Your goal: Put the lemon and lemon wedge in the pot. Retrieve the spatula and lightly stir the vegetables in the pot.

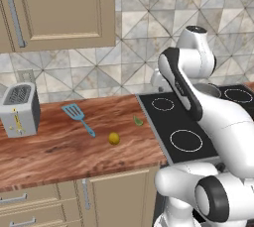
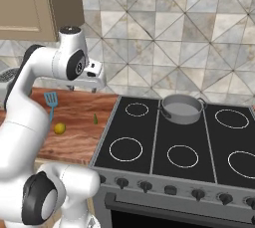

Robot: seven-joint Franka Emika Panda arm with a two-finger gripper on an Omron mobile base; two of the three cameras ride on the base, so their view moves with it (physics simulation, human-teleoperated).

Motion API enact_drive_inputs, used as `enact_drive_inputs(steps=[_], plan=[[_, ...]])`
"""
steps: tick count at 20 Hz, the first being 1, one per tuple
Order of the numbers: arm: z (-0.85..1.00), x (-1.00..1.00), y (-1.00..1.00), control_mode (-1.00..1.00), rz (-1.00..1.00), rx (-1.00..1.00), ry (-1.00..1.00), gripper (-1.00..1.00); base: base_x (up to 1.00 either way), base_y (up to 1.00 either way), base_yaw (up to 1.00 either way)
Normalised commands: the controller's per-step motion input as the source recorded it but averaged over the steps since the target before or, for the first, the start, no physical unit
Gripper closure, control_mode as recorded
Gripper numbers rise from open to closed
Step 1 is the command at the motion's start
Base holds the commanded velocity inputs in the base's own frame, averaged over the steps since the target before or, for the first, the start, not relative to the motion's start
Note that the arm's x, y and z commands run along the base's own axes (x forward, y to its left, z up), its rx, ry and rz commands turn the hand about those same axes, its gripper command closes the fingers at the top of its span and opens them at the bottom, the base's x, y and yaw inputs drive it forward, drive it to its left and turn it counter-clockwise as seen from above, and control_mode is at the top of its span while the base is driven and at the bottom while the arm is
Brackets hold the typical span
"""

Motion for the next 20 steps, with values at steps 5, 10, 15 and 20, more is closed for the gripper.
enact_drive_inputs(steps=[5,10,15,20], plan=[[-0.29,-0.10,0.47,-1.00,0.00,-0.04,0.01,-1.00,0.00,0.00,0.00],[-0.41,-0.06,0.56,-1.00,0.02,-0.09,0.00,-1.00,0.00,0.00,0.00],[-0.53,-0.06,0.54,-1.00,0.06,0.00,-0.06,-1.00,0.00,0.00,0.00],[-0.54,0.02,0.56,-1.00,0.00,0.01,0.02,-1.00,0.00,0.00,0.00]])
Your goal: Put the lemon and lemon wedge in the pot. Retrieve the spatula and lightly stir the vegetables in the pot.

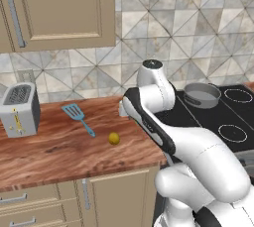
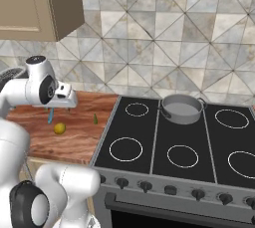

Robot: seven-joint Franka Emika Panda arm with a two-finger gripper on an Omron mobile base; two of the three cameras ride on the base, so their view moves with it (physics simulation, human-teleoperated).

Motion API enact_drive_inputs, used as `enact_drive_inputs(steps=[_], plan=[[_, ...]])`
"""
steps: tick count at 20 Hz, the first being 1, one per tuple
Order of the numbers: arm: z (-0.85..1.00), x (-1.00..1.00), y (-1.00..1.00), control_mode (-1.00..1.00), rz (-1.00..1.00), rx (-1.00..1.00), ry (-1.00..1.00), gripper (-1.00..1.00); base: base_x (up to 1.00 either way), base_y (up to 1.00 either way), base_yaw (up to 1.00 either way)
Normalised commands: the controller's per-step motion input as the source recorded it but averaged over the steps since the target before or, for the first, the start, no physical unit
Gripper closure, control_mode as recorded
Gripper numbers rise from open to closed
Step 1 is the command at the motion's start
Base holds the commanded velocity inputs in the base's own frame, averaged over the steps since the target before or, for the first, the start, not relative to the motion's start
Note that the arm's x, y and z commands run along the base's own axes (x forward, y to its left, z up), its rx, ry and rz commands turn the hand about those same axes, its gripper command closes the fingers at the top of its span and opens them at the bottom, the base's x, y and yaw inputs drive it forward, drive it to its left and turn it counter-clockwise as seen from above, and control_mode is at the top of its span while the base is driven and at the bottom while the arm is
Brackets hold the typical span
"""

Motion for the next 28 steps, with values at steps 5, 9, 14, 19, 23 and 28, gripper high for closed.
enact_drive_inputs(steps=[5,9,14,19,23,28], plan=[[-0.56,0.05,0.61,-1.00,0.00,0.05,-0.02,-1.00,0.00,0.00,0.00],[-0.59,0.36,0.45,-1.00,0.00,0.00,0.15,-1.00,0.00,0.00,0.00],[-0.40,0.30,0.26,-1.00,0.00,0.00,0.10,-1.00,0.00,0.00,0.00],[-0.29,0.30,0.16,-1.00,0.00,-0.02,0.09,-1.00,0.00,0.00,0.00],[-0.29,0.22,0.05,-1.00,0.00,-0.03,0.08,-1.00,0.00,0.00,0.00],[-0.29,0.25,0.05,-1.00,0.00,-0.04,0.00,-1.00,0.00,0.00,0.00]])
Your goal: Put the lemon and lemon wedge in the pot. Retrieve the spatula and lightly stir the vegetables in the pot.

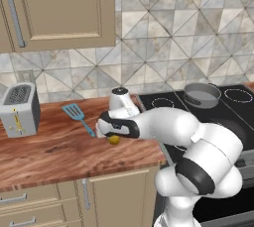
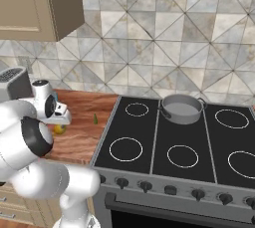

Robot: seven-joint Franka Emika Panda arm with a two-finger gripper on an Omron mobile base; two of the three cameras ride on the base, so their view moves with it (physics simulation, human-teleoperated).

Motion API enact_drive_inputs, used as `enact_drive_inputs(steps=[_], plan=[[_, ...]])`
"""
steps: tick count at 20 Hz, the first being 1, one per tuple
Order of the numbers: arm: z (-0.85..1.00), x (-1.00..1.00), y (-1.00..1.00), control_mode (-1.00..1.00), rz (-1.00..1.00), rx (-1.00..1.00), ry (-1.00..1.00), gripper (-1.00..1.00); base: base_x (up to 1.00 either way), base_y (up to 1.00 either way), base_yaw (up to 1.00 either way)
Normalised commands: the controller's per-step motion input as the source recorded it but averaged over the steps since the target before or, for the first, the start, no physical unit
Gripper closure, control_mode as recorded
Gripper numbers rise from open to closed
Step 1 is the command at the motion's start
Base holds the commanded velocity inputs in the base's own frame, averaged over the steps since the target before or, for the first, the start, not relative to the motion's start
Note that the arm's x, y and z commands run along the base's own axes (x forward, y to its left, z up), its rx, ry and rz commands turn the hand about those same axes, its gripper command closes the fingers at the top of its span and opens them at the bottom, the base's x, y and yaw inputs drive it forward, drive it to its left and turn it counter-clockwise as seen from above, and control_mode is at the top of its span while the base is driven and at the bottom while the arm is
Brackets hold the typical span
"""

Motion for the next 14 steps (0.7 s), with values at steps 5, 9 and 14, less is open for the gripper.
enact_drive_inputs(steps=[5,9,14], plan=[[-0.32,0.28,0.05,-1.00,0.00,-0.07,0.05,-1.00,0.00,0.00,0.00],[-0.23,0.25,0.01,-1.00,0.00,-0.02,0.05,-1.00,0.00,0.00,0.00],[-0.28,0.34,0.11,-1.00,0.00,-0.01,0.03,-1.00,0.00,0.00,0.00]])
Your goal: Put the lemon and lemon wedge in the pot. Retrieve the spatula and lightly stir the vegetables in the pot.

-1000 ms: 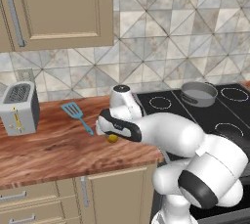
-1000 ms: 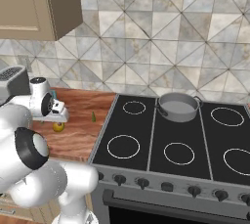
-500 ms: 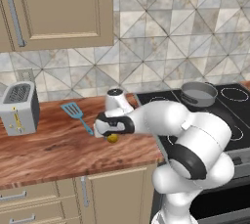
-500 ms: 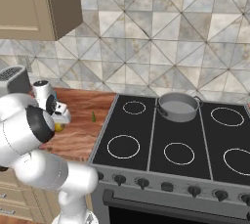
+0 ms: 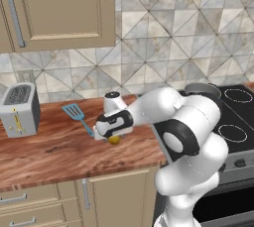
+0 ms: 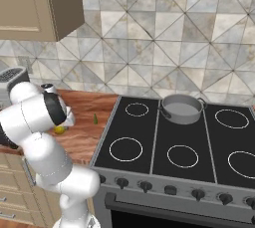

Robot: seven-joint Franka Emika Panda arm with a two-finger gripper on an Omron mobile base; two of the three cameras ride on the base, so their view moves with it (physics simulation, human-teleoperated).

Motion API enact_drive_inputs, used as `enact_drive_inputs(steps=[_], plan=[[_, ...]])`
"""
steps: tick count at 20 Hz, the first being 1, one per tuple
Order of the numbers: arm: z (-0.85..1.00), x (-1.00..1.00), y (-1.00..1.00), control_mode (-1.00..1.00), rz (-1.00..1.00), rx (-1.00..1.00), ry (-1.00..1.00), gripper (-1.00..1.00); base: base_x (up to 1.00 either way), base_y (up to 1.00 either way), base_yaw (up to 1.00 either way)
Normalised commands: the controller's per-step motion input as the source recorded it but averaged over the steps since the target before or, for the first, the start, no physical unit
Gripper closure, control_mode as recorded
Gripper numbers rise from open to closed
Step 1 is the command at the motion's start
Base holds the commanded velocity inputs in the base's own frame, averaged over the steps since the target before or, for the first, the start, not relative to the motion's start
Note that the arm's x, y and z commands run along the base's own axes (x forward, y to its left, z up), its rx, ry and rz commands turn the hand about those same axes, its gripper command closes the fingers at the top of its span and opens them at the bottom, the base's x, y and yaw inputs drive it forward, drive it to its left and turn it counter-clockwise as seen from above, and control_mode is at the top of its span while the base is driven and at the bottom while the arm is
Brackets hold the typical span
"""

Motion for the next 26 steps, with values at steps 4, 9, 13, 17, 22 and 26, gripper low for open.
enact_drive_inputs(steps=[4,9,13,17,22,26], plan=[[-0.31,0.03,0.04,-1.00,0.00,-0.03,0.01,-1.00,0.00,0.00,0.00],[-0.26,0.00,0.00,-1.00,0.00,-0.06,0.01,1.00,0.00,0.00,0.00],[-0.26,-0.11,-0.21,-1.00,-0.05,-0.08,0.12,1.00,0.00,0.00,0.00],[0.06,-0.16,-0.42,-1.00,0.00,-0.01,0.01,1.00,0.00,0.00,0.00],[0.44,-0.22,-0.52,-1.00,0.00,0.02,0.13,1.00,0.00,0.00,0.00],[0.40,-0.11,-0.58,-1.00,-0.05,0.00,0.12,1.00,0.00,0.00,0.00]])
